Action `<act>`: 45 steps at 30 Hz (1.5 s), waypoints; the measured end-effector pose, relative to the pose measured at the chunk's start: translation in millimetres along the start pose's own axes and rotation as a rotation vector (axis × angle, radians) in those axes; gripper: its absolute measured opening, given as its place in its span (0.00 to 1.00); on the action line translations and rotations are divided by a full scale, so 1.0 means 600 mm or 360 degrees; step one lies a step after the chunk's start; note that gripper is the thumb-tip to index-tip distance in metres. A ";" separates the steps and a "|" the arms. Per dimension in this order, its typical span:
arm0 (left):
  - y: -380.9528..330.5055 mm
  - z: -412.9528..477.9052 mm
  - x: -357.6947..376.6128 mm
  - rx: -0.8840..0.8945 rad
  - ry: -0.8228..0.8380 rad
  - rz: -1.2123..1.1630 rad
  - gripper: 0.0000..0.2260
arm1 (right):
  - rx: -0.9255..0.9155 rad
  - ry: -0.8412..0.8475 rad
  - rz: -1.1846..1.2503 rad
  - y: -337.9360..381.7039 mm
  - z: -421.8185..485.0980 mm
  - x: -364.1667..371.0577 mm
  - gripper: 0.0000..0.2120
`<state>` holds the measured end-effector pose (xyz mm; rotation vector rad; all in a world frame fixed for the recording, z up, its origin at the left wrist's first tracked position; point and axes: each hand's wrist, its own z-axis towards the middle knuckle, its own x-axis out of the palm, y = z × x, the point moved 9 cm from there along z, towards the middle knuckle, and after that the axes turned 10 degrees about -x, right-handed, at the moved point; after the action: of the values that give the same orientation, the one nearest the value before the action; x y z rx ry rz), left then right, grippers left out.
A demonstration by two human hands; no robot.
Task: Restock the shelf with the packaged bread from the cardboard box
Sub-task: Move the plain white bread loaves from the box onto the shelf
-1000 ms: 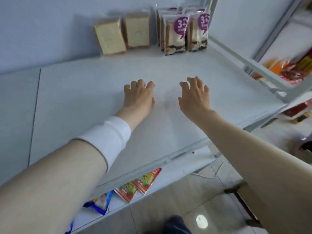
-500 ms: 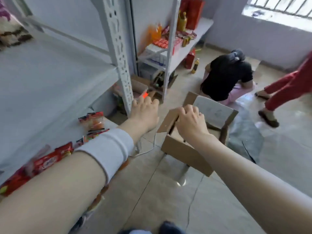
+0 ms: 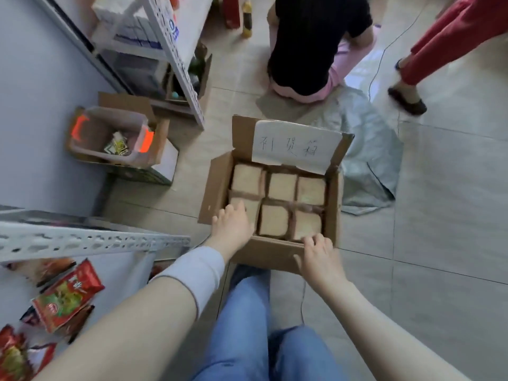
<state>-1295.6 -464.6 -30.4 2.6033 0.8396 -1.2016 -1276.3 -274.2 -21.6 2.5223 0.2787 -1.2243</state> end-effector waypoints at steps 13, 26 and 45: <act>-0.010 0.455 0.152 -0.0399 0.0079 -0.0527 0.35 | 0.0110 0.0283 0.0996 0.027 0.358 0.275 0.28; -0.016 0.469 0.127 -0.0408 -0.0021 -0.1102 0.37 | 0.0474 0.0227 0.1711 0.000 0.365 0.298 0.22; 0.203 -0.051 -0.046 -0.0236 -0.0490 -0.2693 0.14 | -0.0056 -0.0197 0.1939 -0.033 0.012 0.046 0.05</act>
<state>-1223.1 -566.8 -0.5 1.0369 2.9510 -1.4580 -1271.0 -257.4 -51.4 1.9028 -1.0826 -0.7809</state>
